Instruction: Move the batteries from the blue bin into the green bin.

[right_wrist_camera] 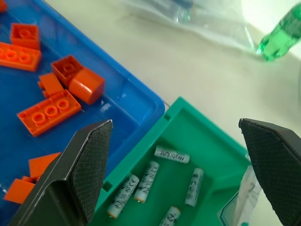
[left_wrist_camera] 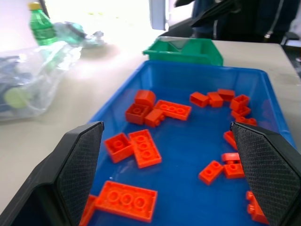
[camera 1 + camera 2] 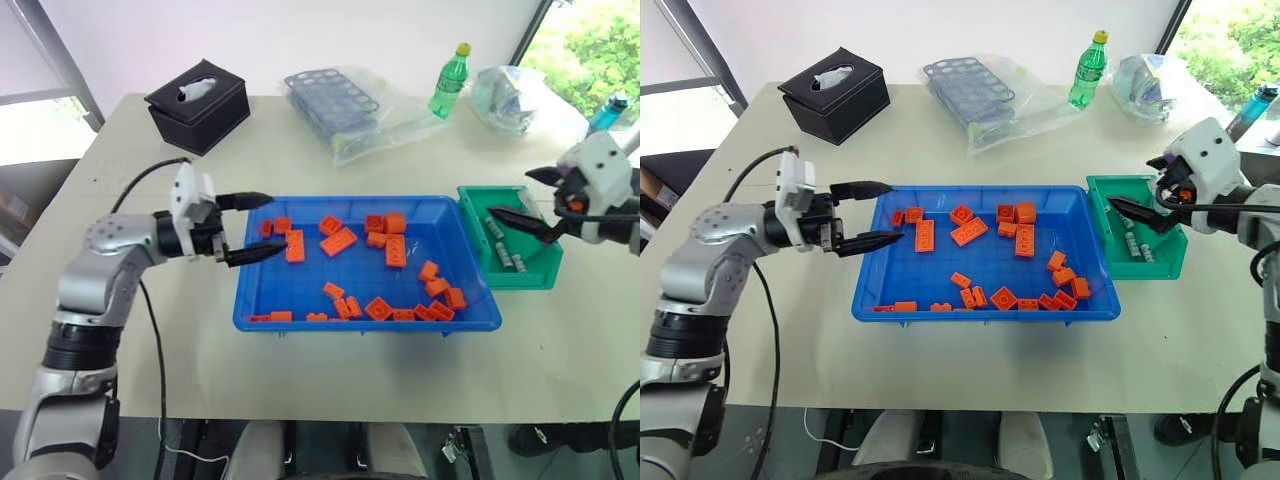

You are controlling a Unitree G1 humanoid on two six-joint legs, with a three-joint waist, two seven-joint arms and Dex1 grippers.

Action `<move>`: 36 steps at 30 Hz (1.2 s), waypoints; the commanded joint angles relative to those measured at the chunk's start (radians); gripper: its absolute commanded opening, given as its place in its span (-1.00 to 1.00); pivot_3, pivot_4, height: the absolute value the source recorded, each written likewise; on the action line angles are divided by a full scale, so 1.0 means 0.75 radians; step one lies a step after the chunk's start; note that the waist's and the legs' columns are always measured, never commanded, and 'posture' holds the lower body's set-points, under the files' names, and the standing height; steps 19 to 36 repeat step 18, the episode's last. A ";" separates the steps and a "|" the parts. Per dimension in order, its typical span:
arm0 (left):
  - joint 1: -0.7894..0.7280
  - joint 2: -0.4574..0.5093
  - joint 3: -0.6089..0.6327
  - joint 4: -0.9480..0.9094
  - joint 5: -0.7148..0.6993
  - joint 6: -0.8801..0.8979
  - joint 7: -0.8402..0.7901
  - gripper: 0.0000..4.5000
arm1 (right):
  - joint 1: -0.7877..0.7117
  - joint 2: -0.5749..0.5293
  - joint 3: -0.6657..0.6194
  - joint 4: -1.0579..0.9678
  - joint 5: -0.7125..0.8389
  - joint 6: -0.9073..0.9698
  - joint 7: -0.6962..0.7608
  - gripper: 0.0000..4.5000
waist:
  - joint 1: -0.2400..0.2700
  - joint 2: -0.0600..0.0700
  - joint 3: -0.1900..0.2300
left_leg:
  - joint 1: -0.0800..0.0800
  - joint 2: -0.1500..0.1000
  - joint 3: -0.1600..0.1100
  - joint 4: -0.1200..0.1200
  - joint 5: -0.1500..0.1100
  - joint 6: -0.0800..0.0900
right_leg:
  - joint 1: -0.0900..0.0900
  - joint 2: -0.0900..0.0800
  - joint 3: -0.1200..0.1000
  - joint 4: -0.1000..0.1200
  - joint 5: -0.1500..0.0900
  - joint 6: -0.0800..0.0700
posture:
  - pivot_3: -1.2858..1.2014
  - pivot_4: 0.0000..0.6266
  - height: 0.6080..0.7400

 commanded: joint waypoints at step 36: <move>0.128 0.242 0.203 0.018 -0.045 0.025 -0.074 1.00 | 0.634 -0.203 -0.479 0.270 0.237 -0.293 0.548 0.97 | -0.002 0.000 0.000 | 0.006 0.001 -0.001 -0.001 -0.001 0.001 | 0.007 0.001 0.000 -0.002 0.000 0.000 | 0.03 -0.52 0.63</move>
